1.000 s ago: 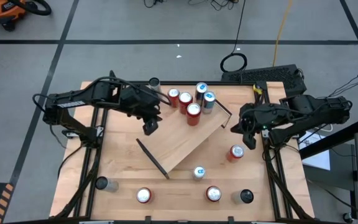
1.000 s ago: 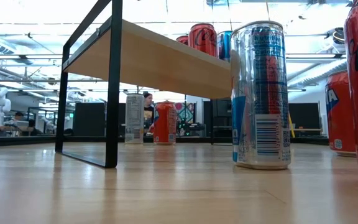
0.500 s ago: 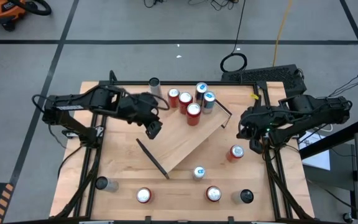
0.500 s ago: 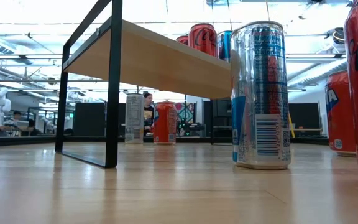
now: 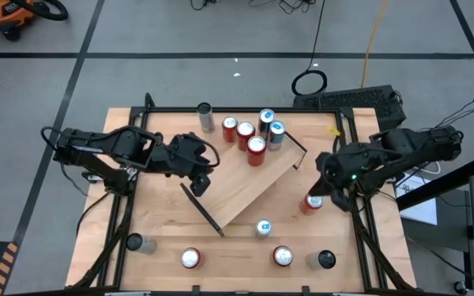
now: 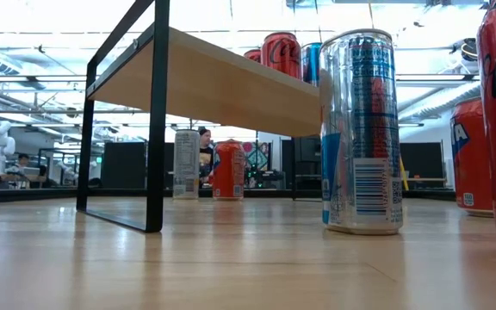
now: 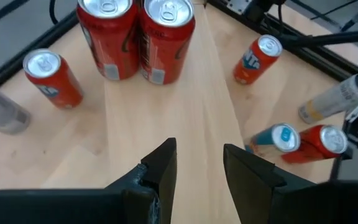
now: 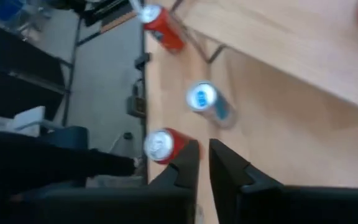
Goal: Place canned beverage on shelf
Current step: Put the red soda can on the shelf
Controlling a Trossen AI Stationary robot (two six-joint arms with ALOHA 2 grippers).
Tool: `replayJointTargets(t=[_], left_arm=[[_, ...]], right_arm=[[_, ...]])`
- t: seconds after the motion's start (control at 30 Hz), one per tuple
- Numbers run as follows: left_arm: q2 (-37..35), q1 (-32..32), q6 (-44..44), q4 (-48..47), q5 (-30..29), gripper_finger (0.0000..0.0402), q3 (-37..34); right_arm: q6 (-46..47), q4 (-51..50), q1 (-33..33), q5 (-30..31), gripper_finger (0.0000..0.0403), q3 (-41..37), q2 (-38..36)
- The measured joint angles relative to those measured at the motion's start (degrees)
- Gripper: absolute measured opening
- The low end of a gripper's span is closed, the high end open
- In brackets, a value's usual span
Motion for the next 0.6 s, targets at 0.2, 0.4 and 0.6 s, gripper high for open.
replayJointTargets(t=[0.2,0.4,0.6], left_arm=[[0.00,-0.34,3.76,0.02,0.82,0.0136,0.00],[0.00,-1.88,7.07,0.01,1.24,0.0136,0.00],[0.00,-2.26,9.17,0.00,1.37,0.0136,0.00]], right_arm=[[2.07,1.03,5.89,0.87,0.0083,0.00,6.05],[3.93,2.56,10.45,1.12,0.0179,-0.02,13.31],[4.52,6.01,13.70,1.59,0.0305,-0.02,20.48]])
